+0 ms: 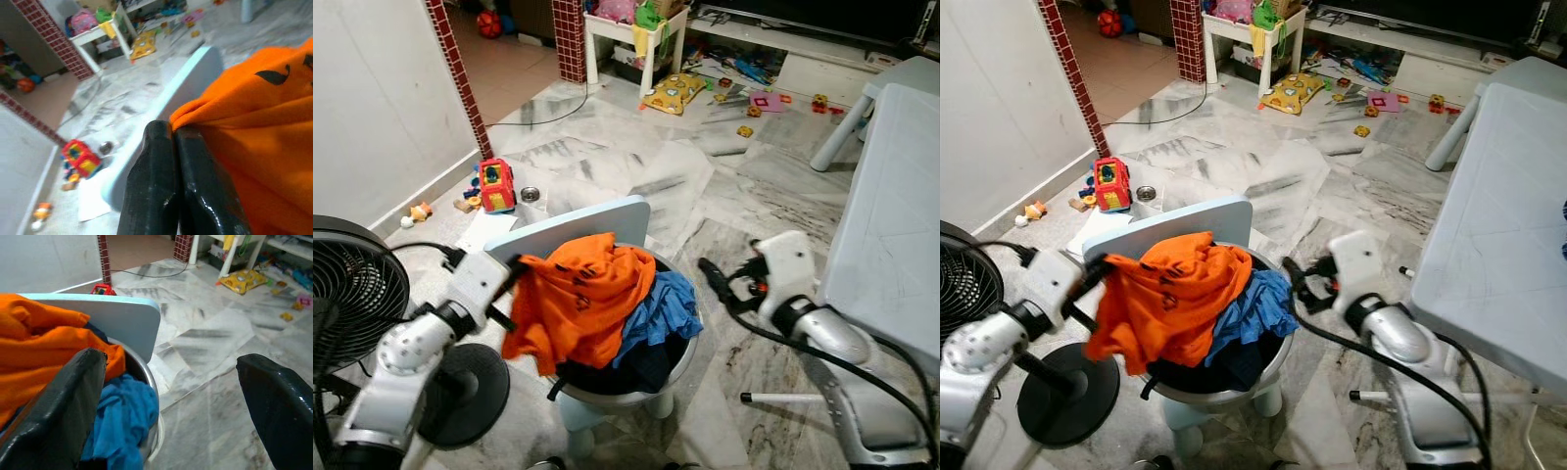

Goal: Hang hanger

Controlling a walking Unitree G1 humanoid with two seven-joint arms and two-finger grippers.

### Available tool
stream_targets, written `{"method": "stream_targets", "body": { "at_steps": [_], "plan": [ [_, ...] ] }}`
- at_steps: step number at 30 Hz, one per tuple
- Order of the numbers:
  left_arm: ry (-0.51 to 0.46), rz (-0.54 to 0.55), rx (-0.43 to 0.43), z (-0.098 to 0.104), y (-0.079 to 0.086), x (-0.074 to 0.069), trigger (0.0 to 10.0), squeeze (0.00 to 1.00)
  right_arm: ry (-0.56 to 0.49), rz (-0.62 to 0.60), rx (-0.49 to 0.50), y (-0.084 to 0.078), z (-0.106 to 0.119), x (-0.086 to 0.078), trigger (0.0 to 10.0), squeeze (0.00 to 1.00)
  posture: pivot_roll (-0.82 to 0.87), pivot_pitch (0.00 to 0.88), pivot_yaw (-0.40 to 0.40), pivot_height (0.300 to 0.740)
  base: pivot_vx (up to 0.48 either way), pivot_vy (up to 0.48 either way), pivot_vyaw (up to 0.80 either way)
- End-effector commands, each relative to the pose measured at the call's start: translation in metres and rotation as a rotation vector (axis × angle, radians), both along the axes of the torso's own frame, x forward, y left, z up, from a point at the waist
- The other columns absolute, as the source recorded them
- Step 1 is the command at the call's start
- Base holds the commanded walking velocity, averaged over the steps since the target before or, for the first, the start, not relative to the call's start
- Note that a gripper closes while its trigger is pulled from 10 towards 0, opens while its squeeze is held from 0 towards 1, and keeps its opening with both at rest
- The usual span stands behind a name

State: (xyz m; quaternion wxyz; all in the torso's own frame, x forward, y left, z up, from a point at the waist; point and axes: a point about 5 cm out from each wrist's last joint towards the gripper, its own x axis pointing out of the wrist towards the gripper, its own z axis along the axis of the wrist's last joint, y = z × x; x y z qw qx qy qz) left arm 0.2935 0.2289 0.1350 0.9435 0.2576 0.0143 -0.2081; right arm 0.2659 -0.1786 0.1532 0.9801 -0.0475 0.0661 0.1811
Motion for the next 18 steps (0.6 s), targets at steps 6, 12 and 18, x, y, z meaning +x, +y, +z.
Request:
{"method": "stream_targets", "body": {
  "at_steps": [6, 12, 18],
  "plan": [
    [0.017, -0.092, 0.141, 0.015, 0.012, 0.017, 0.0, 0.00, 0.220, 0.347, 0.118, -0.001, 0.000, -0.052, 10.0, 0.00, -0.17, 0.160, 0.009, 0.740, 0.000, 0.000, 0.00],
    [-0.003, -0.167, 0.242, 0.021, 0.002, 0.037, 0.0, 0.00, 0.294, 0.391, 0.066, -0.018, 0.001, -0.064, 10.0, 0.00, -0.19, 0.169, 0.017, 0.740, 0.000, 0.000, 0.00],
    [-0.054, -0.262, 0.268, 0.025, -0.032, 0.060, 0.0, 0.00, 0.295, 0.360, 0.058, -0.024, 0.007, -0.060, 10.0, 0.00, -0.20, 0.178, 0.018, 0.740, 0.000, 0.000, 0.00]
  ]
}}
